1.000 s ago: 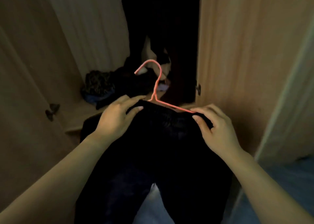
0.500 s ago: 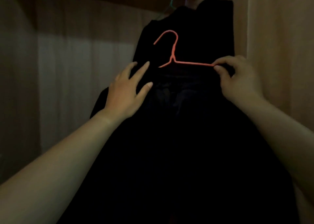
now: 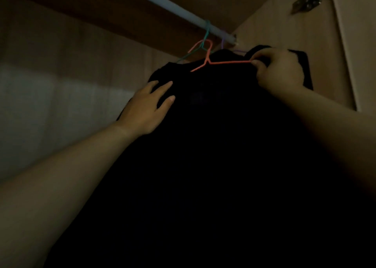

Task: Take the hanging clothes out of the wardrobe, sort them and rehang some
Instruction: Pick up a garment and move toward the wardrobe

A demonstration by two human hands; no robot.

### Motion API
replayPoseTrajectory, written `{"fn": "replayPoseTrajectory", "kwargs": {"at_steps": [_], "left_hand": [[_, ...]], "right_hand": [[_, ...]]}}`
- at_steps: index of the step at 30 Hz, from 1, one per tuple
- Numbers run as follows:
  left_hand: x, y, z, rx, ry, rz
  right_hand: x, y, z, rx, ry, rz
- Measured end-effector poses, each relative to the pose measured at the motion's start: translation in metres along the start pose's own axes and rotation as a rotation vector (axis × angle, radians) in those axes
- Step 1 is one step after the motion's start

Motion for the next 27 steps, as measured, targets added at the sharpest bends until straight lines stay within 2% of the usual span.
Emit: {"fn": "replayPoseTrajectory", "kwargs": {"at_steps": [5,12,16,18,22,27], "left_hand": [[0.054,0.011,-0.011,0.073,0.11,-0.03],[0.07,0.032,-0.027,-0.029,0.16,0.052],[0.068,0.046,-0.034,-0.005,0.118,0.123],[0.062,0.048,-0.035,0.006,0.068,0.149],[0.029,0.05,-0.041,-0.072,0.046,0.168],[-0.069,0.043,-0.045,-0.161,0.102,0.071]], "right_hand": [[0.084,-0.007,-0.019,-0.025,-0.057,-0.09],[0.119,0.025,-0.064,-0.112,-0.167,0.001],[0.116,0.048,-0.085,-0.14,-0.14,0.081],[0.1,0.065,-0.094,-0.138,-0.123,0.19],[0.04,0.072,-0.111,-0.292,-0.076,0.323],[-0.117,0.034,-0.135,-0.273,0.163,0.369]]}}
Point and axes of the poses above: each hand's wrist, its own x-axis towards the middle knuckle, its own z-axis out of the back of the hand, y = z × x, the point moved 7 cm from there along x, towards the middle knuckle, and after that the axes turned 3 degrees about -y, right-handed, at the moved point
